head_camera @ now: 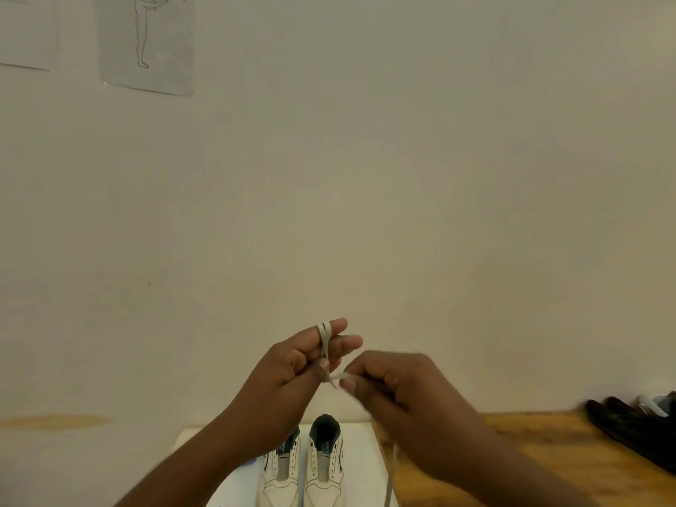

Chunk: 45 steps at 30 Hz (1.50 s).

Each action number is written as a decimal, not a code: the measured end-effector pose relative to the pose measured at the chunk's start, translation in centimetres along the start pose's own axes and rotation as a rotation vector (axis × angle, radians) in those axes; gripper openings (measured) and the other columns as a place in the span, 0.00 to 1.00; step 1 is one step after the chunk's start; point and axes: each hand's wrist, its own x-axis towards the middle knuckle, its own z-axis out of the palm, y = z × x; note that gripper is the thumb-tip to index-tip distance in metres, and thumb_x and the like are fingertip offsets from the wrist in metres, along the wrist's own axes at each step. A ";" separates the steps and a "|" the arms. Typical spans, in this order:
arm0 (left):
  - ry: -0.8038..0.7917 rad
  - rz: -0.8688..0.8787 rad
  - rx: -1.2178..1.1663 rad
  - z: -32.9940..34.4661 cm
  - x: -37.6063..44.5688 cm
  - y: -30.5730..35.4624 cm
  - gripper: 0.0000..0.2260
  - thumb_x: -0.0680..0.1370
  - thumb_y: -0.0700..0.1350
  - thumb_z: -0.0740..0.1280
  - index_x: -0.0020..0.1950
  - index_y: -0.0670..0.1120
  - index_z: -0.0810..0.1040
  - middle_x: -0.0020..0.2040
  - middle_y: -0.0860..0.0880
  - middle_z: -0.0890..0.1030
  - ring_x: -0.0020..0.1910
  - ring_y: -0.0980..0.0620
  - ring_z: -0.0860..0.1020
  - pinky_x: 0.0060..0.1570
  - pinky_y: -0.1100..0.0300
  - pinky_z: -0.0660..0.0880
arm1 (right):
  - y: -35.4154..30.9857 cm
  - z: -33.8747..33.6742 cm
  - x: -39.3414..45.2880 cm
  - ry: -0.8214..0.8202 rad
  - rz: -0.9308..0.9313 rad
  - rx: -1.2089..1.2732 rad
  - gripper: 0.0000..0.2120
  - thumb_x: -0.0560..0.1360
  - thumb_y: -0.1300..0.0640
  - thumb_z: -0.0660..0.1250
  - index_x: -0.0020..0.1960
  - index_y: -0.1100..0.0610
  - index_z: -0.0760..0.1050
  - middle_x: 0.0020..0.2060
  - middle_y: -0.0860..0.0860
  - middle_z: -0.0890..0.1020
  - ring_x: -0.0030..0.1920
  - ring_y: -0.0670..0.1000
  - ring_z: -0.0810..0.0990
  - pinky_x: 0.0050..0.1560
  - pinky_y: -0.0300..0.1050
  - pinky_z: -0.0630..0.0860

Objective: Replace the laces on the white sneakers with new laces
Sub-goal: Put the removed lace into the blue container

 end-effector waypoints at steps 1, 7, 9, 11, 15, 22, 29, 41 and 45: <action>-0.020 -0.005 0.020 0.1 -0.1 0.0 0.18 0.84 0.36 0.60 0.70 0.53 0.74 0.61 0.56 0.83 0.64 0.57 0.78 0.65 0.59 0.75 | 0.1 -0.7 0.5 0.017 -0.014 -0.052 0.08 0.83 0.47 0.64 0.47 0.45 0.79 0.35 0.41 0.79 0.35 0.43 0.76 0.36 0.36 0.73; -0.222 -0.134 -0.031 0.9 -0.5 0.6 0.16 0.84 0.38 0.59 0.68 0.49 0.77 0.61 0.52 0.83 0.65 0.52 0.79 0.69 0.47 0.72 | 0.8 -3.3 3.4 -0.012 -0.041 -0.146 0.06 0.82 0.49 0.65 0.50 0.46 0.81 0.41 0.40 0.83 0.44 0.41 0.83 0.45 0.41 0.82; -0.223 -0.172 -0.098 0.8 -0.5 0.6 0.16 0.83 0.37 0.59 0.68 0.48 0.76 0.60 0.50 0.83 0.64 0.50 0.79 0.70 0.45 0.71 | 1.0 -3.6 4.1 -0.016 -0.065 -0.119 0.05 0.82 0.51 0.66 0.50 0.46 0.81 0.40 0.39 0.83 0.44 0.41 0.83 0.44 0.38 0.80; -0.247 -0.201 -0.147 0.7 -0.4 0.8 0.16 0.83 0.35 0.59 0.67 0.48 0.76 0.60 0.49 0.84 0.63 0.48 0.80 0.69 0.46 0.72 | 1.3 -3.7 4.6 0.010 -0.089 -0.101 0.04 0.81 0.51 0.67 0.50 0.46 0.82 0.41 0.39 0.83 0.45 0.41 0.82 0.44 0.36 0.79; -0.328 -0.220 -0.299 0.9 -0.6 1.5 0.17 0.80 0.36 0.60 0.67 0.46 0.76 0.60 0.46 0.84 0.63 0.47 0.80 0.67 0.52 0.74 | 2.5 -2.9 5.7 0.093 -0.083 0.028 0.04 0.80 0.52 0.69 0.49 0.49 0.82 0.41 0.41 0.84 0.45 0.45 0.83 0.46 0.39 0.80; -0.071 -0.126 -0.708 0.9 -0.4 2.5 0.20 0.83 0.29 0.51 0.68 0.41 0.75 0.61 0.40 0.82 0.65 0.46 0.79 0.63 0.57 0.76 | 3.5 2.1 3.2 0.096 -0.006 0.235 0.11 0.82 0.60 0.64 0.44 0.48 0.79 0.36 0.47 0.81 0.37 0.45 0.78 0.37 0.44 0.76; 0.217 -0.005 -0.348 -1.2 0.8 0.7 0.19 0.84 0.31 0.53 0.67 0.47 0.75 0.59 0.49 0.84 0.62 0.53 0.81 0.61 0.66 0.75 | 0.6 3.5 0.4 -0.154 0.044 0.041 0.12 0.84 0.43 0.60 0.57 0.48 0.79 0.42 0.42 0.83 0.41 0.42 0.79 0.42 0.36 0.76; -0.029 -0.029 -0.047 0.3 -0.6 -0.3 0.18 0.83 0.32 0.58 0.66 0.48 0.78 0.56 0.51 0.85 0.61 0.51 0.81 0.63 0.56 0.77 | -2.3 -4.1 1.7 -0.059 -0.095 -0.194 0.09 0.82 0.44 0.60 0.51 0.43 0.78 0.37 0.43 0.80 0.37 0.47 0.79 0.37 0.45 0.78; -0.230 -0.147 -0.227 1.4 -0.9 0.2 0.17 0.78 0.40 0.59 0.66 0.45 0.77 0.57 0.46 0.85 0.60 0.48 0.82 0.62 0.55 0.77 | 0.0 -4.5 4.1 0.036 -0.088 -0.188 0.08 0.82 0.46 0.62 0.53 0.45 0.80 0.40 0.41 0.82 0.41 0.44 0.81 0.41 0.41 0.80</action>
